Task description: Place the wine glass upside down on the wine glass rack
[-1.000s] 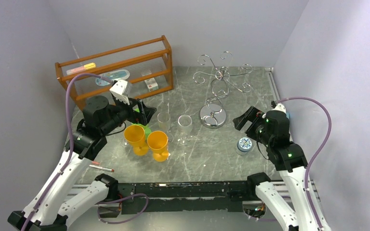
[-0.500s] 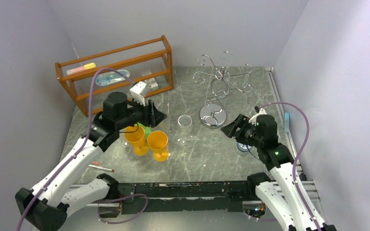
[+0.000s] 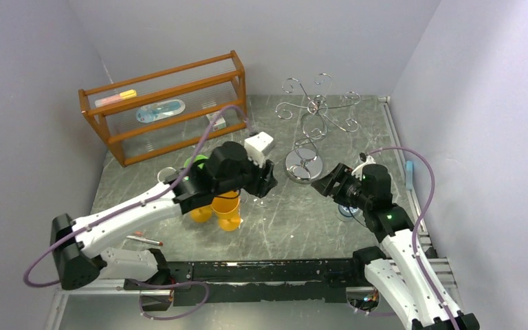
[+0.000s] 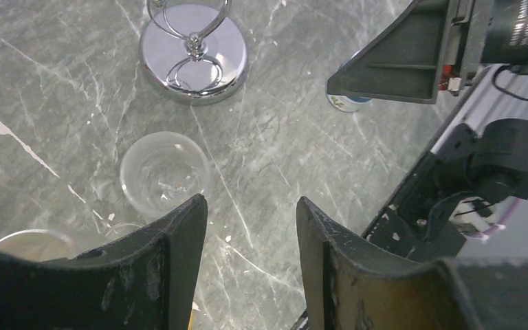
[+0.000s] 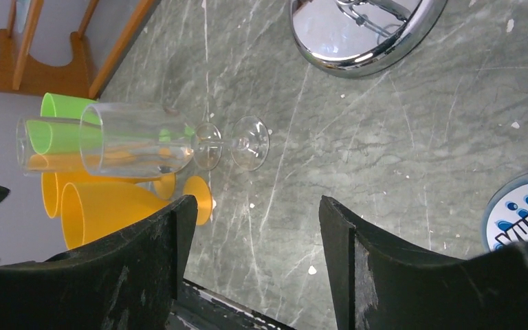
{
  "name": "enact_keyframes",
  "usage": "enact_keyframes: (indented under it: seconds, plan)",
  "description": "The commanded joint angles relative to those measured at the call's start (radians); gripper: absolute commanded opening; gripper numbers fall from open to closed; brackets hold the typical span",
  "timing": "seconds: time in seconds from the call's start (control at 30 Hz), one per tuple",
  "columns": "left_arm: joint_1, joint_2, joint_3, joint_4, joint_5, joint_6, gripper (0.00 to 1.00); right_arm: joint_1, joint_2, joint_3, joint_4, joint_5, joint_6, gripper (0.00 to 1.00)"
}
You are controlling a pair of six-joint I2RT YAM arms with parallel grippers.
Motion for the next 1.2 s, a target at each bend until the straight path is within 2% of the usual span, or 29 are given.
enact_keyframes:
  seconds: [0.0,0.17,0.27,0.43,0.73,0.83,0.97,1.17]
  plan:
    - [-0.081,0.104,0.07,-0.045,-0.206,0.045,0.55,-0.003,0.005,-0.023,0.027,0.009,0.031,0.7]
    - [-0.091,0.186,0.127,-0.06,-0.323,0.028,0.57,-0.003,0.007,-0.056,0.054,-0.006,0.068,0.69]
    - [-0.091,0.224,0.164,-0.07,-0.302,0.057,0.57,-0.003,0.003,-0.07,0.063,-0.012,0.083,0.7]
    - [-0.091,0.313,0.225,-0.186,-0.281,0.042,0.51,-0.004,-0.006,-0.067,0.05,0.002,0.083,0.7]
    - [-0.091,0.393,0.258,-0.251,-0.3,0.042,0.42,-0.004,-0.011,-0.064,0.041,0.004,0.089,0.69]
    - [-0.091,0.392,0.245,-0.246,-0.295,0.046,0.33,-0.004,-0.016,-0.058,0.029,0.01,0.091,0.69]
    - [-0.091,0.373,0.231,-0.236,-0.279,0.076,0.07,-0.004,-0.016,-0.055,0.018,0.015,0.123,0.68]
    - [-0.102,0.276,0.161,-0.135,-0.194,0.118,0.05,-0.004,-0.037,-0.108,0.041,-0.023,0.251,0.68]
